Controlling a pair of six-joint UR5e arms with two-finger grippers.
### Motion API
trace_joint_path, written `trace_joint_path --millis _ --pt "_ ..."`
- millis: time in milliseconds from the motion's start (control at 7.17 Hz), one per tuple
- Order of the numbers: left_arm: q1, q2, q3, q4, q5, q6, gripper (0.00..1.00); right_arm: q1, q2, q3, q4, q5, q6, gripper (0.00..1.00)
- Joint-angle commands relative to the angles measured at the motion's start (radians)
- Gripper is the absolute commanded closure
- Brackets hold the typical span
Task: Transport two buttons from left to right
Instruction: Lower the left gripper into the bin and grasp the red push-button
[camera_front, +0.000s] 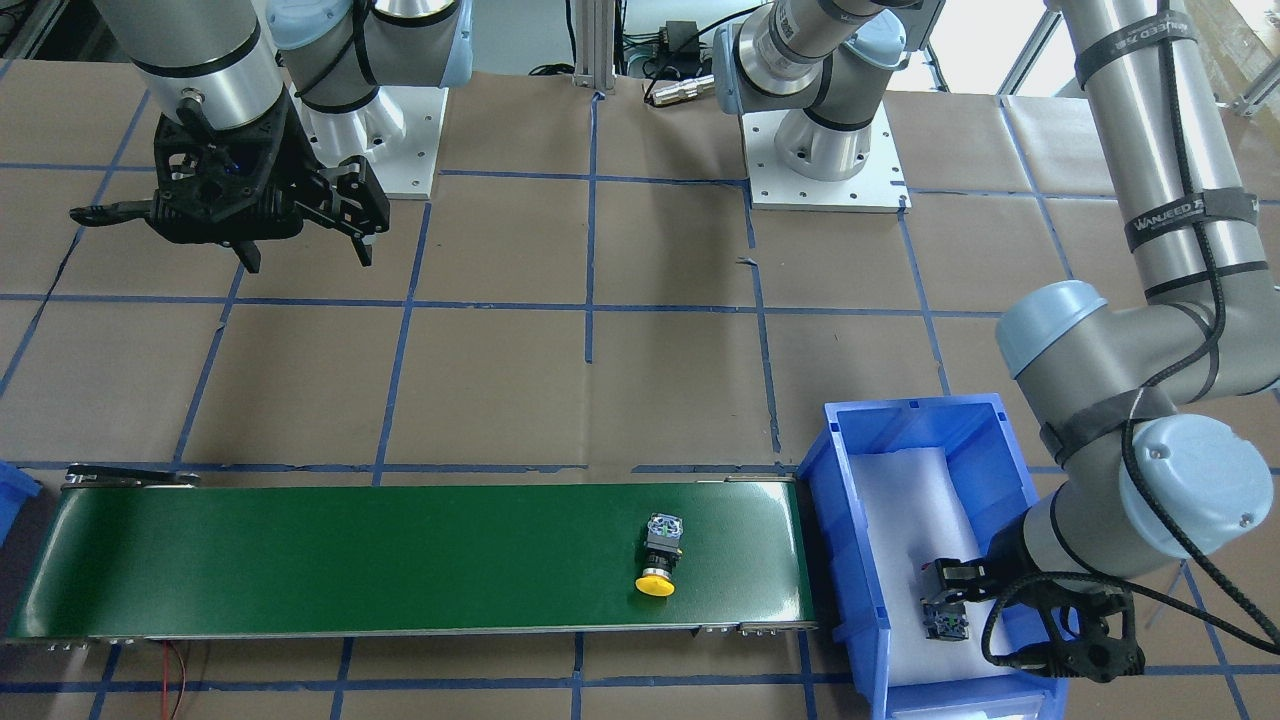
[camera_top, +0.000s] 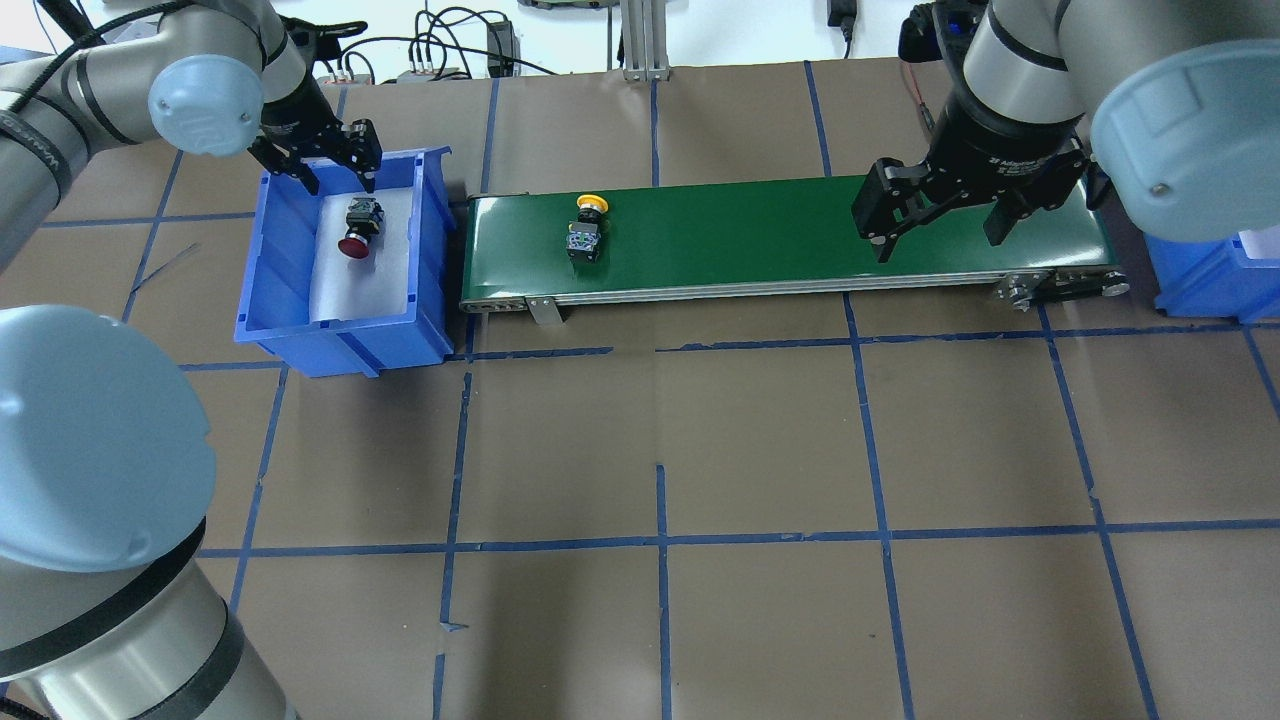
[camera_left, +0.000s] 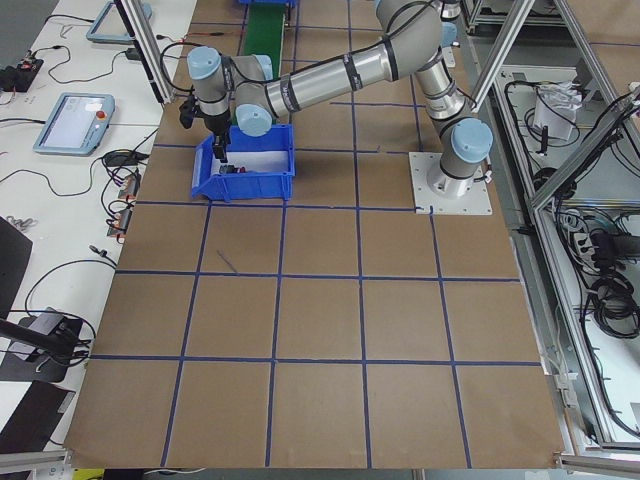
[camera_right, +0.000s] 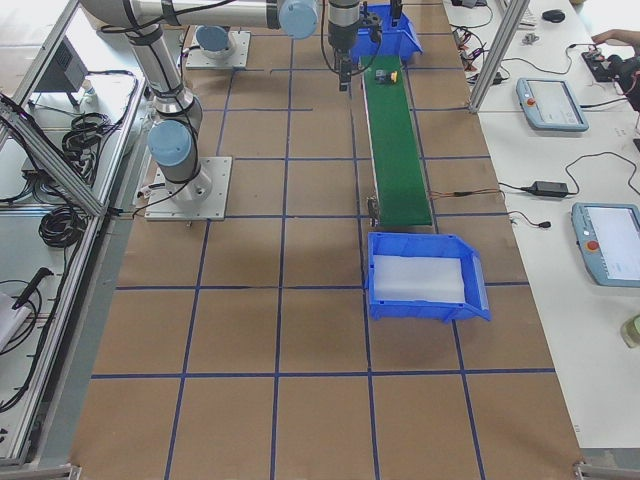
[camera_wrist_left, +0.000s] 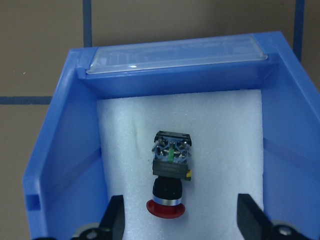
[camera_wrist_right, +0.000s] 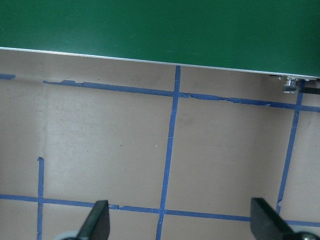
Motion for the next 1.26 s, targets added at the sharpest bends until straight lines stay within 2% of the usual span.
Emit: trace_joint_path --millis 0,279,1116 --pt "-0.003 -0.033 0.000 0.029 -0.016 0.045 0.28 0.000 0.001 0.000 0.000 -0.002 0.000 0.00" --pt "0.002 -0.065 -0.003 0.057 -0.035 0.092 0.28 0.002 0.001 -0.002 0.000 0.005 0.003 0.00" --pt "0.003 -0.067 -0.017 0.061 -0.032 0.149 0.28 0.000 0.011 -0.003 -0.015 -0.003 -0.002 0.00"
